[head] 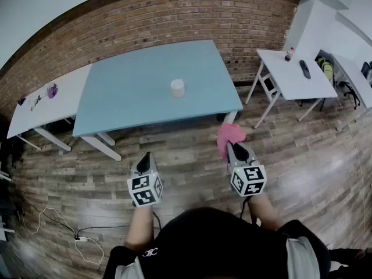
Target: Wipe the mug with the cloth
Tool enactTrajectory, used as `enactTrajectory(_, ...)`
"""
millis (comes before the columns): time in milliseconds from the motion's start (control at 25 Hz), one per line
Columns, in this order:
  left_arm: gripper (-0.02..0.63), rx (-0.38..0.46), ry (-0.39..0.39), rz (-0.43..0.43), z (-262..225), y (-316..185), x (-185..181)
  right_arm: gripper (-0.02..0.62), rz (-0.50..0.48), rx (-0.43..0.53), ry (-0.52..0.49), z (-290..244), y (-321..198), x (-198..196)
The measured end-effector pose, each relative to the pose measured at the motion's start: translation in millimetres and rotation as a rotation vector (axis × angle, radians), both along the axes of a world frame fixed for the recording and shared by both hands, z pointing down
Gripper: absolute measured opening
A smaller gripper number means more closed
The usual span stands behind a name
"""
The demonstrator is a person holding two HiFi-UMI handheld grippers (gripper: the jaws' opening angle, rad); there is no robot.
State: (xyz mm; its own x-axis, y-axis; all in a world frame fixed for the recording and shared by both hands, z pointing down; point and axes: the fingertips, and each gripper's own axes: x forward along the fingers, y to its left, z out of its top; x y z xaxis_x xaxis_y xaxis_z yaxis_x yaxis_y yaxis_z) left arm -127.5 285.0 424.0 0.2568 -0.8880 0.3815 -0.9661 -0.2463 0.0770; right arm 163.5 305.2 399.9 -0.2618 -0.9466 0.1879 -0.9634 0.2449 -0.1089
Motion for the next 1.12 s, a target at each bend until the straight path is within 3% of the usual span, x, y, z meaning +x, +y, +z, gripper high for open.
enactTrajectory(640,0.007,-0.005,-0.01,0.057,6,-30,-17,0.034,0.034,0.007,-0.016,-1,-15,-28)
enactTrajectory(1120,0.006,-0.015,-0.035,0.126,18,-61,-52,0.034,0.074,0.003,0.029,7,-31,-77)
